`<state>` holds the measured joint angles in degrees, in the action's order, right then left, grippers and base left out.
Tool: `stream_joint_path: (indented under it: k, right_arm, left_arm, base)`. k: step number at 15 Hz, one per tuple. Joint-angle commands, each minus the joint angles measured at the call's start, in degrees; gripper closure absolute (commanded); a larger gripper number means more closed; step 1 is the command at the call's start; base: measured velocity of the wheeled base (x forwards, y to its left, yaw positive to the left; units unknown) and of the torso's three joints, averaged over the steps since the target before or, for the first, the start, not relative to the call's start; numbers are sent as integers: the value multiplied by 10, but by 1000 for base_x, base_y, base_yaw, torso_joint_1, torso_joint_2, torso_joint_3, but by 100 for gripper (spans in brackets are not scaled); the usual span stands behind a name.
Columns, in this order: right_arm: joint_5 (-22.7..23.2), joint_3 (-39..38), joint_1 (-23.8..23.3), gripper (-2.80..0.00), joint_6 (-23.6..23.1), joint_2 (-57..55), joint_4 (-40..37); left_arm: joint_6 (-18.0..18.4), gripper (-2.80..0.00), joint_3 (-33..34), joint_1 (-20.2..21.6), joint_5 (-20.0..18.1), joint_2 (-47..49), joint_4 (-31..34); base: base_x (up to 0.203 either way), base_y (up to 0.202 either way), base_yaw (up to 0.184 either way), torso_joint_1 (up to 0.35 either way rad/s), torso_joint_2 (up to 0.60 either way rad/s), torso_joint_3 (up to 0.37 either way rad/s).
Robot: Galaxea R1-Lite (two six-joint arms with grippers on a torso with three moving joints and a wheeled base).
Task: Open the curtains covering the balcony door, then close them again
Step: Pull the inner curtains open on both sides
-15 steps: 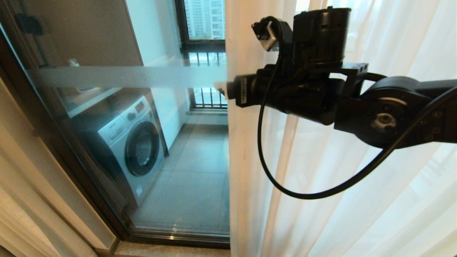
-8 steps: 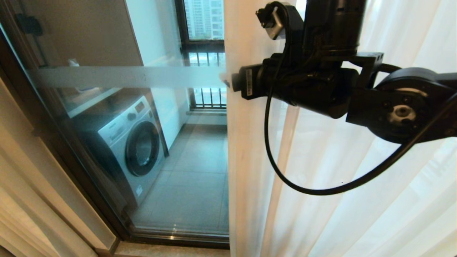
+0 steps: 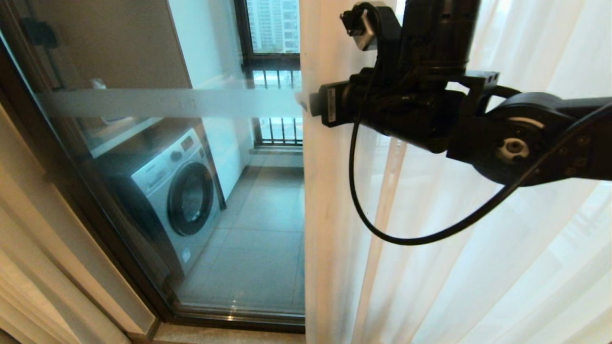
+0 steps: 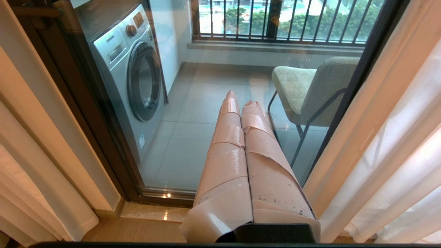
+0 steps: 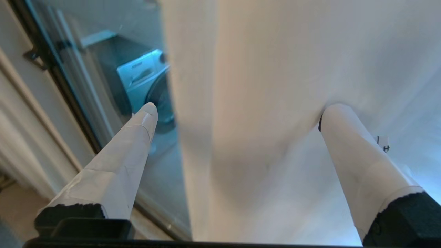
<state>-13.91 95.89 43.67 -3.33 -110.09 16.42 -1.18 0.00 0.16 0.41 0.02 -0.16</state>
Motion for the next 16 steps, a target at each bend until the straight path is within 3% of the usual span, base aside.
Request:
stream_joint_path:
  k: [1,7,15,16]
  right_arm:
    - [-1,36,-2,-280,0,-53,15]
    - [-1,61,-13,-280,-1,-108,107]
    - [-1,62,-40,-280,-4,-108,153]
    - [-1,62,-40,0,-3,-109,157]
  left_arm:
    - [0,0,0,0,0,0,0]
    - [0,0,0,0,0,0,0]
    - [0,0,0,0,0,0,0]
    - [0,0,0,0,0,0,0]
  base:
    - [0,0,0,0,0,0]
    - [0,0,0,0,0,0]
    - [0,0,0,0,0,0]
    - [0,0,0,0,0,0]
